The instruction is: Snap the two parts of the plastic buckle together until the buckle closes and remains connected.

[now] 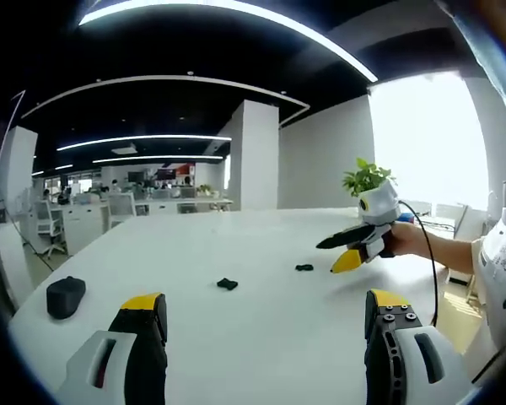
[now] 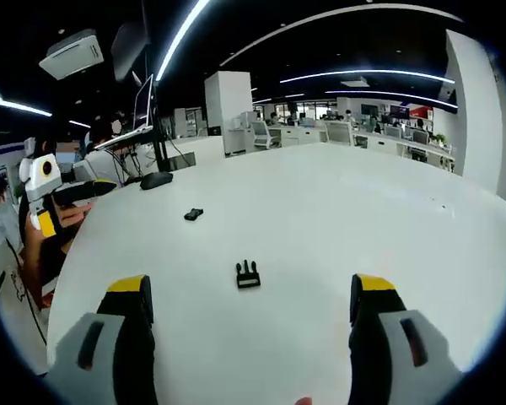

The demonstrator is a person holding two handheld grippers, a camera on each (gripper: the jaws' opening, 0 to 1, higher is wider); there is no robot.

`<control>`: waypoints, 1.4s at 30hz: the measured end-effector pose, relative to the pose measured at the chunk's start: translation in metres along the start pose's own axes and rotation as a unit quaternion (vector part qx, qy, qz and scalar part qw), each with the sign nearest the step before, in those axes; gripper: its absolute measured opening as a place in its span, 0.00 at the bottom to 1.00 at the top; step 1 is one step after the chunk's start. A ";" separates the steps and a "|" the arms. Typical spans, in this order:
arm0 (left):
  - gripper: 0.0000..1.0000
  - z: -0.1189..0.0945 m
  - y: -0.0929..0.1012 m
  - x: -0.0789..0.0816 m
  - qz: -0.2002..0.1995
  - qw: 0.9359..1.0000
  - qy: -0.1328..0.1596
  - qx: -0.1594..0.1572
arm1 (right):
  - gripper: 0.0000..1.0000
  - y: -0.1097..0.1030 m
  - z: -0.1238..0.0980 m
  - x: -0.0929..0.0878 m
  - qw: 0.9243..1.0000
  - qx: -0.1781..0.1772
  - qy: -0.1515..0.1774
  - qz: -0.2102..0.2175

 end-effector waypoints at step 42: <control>0.99 -0.010 -0.007 -0.007 0.002 1.000 -0.005 0.014 | 0.27 0.003 0.025 -0.006 0.999 -0.003 0.012 -0.052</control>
Point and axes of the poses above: the point that each gripper's makers call its tool centre point, and the gripper's own axes: z roughly forward along the fingers, y roughly to its right, x roughly out of its top, the point moved 10 cm from there along -z, roughly backward along the fingers, and after that the axes turned 3 degrees about -y, right-handed, at the moved point
